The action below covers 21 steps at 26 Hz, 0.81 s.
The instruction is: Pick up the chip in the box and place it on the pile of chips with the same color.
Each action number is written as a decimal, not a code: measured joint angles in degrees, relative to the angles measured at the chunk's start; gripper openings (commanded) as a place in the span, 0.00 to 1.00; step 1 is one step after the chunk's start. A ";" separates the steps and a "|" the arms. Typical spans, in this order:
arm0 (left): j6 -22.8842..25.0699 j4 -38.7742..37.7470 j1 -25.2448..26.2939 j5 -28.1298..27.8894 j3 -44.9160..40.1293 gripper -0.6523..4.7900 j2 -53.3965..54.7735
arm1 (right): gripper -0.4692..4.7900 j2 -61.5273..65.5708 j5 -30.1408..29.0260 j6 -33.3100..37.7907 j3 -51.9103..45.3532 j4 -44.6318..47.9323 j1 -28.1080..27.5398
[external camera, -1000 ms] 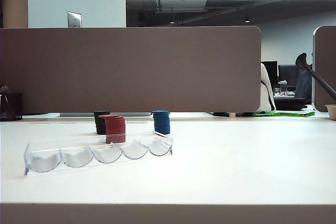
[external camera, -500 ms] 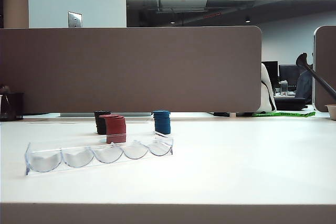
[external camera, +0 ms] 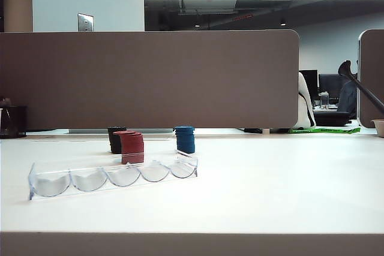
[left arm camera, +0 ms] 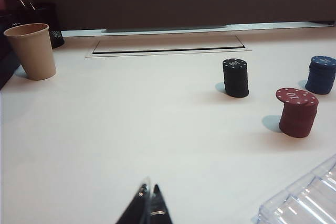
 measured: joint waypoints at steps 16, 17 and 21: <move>-0.85 2.14 0.00 0.00 0.00 0.11 0.00 | 0.08 0.00 0.17 0.00 0.00 -0.55 0.02; -0.85 2.14 0.00 0.00 0.00 0.11 0.00 | 0.08 0.00 0.17 0.00 0.00 -0.55 0.02; -0.85 2.14 0.00 0.00 0.00 0.11 0.00 | 0.08 0.00 0.17 0.00 0.00 -0.55 0.02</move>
